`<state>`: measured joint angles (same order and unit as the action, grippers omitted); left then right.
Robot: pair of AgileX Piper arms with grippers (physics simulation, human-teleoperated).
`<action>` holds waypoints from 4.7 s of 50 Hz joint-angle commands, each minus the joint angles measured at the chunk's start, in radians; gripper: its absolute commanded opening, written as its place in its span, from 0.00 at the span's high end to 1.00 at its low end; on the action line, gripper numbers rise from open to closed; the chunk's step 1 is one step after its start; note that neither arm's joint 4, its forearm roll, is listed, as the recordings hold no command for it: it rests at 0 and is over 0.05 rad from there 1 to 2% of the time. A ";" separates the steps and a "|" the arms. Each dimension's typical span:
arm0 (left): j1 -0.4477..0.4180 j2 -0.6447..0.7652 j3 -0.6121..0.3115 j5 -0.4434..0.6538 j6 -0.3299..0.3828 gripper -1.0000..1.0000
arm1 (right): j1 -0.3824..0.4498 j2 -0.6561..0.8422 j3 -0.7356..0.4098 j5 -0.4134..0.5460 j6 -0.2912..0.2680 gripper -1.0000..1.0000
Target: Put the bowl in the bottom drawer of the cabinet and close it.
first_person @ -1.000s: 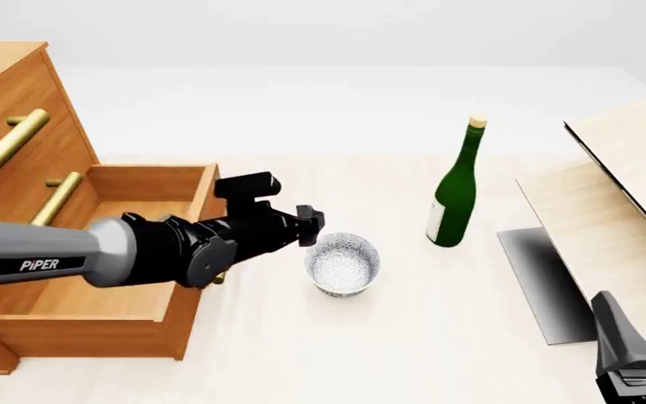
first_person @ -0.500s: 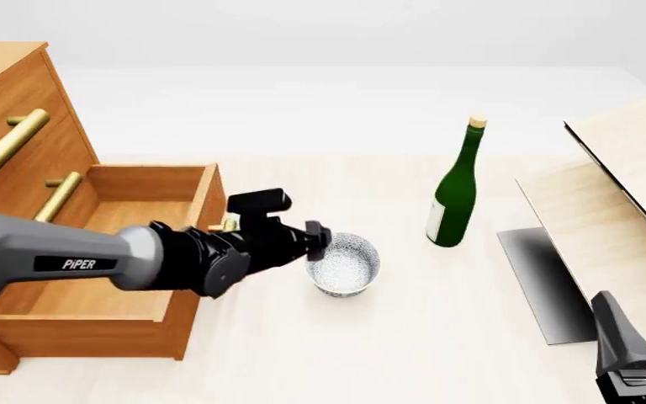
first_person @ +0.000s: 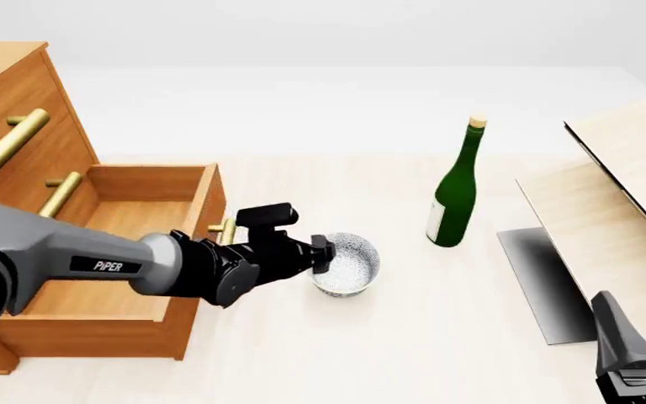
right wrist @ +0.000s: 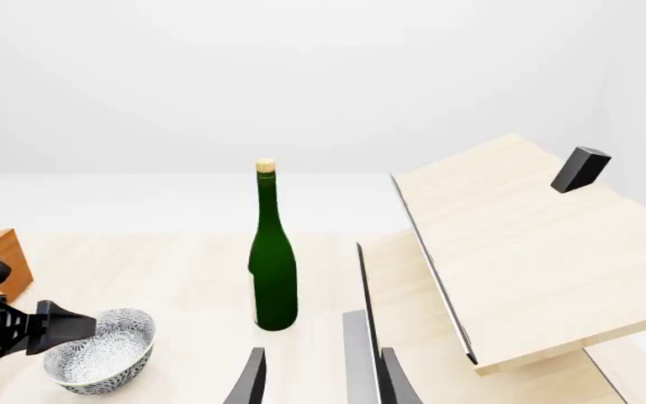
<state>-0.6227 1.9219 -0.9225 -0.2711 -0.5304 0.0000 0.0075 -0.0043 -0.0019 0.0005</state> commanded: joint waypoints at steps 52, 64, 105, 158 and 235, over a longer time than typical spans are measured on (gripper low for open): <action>0.009 -0.109 0.083 -0.042 0.011 1.00 | 0.000 0.000 0.000 0.000 0.000 0.00; 0.016 -0.157 0.109 -0.045 0.025 1.00 | 0.000 0.000 0.000 0.000 0.000 0.00; 0.085 -0.299 0.150 0.026 0.143 1.00 | 0.000 0.000 0.000 0.000 0.000 0.00; 0.201 -0.569 0.233 0.098 0.258 1.00 | 0.000 0.000 0.000 0.000 0.000 0.00; 0.441 -0.857 0.328 0.206 0.298 1.00 | 0.000 0.000 0.000 0.000 0.000 0.00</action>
<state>-0.2344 1.0739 -0.5963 -0.0611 -0.2460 0.0000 0.0075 -0.0043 -0.0019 0.0004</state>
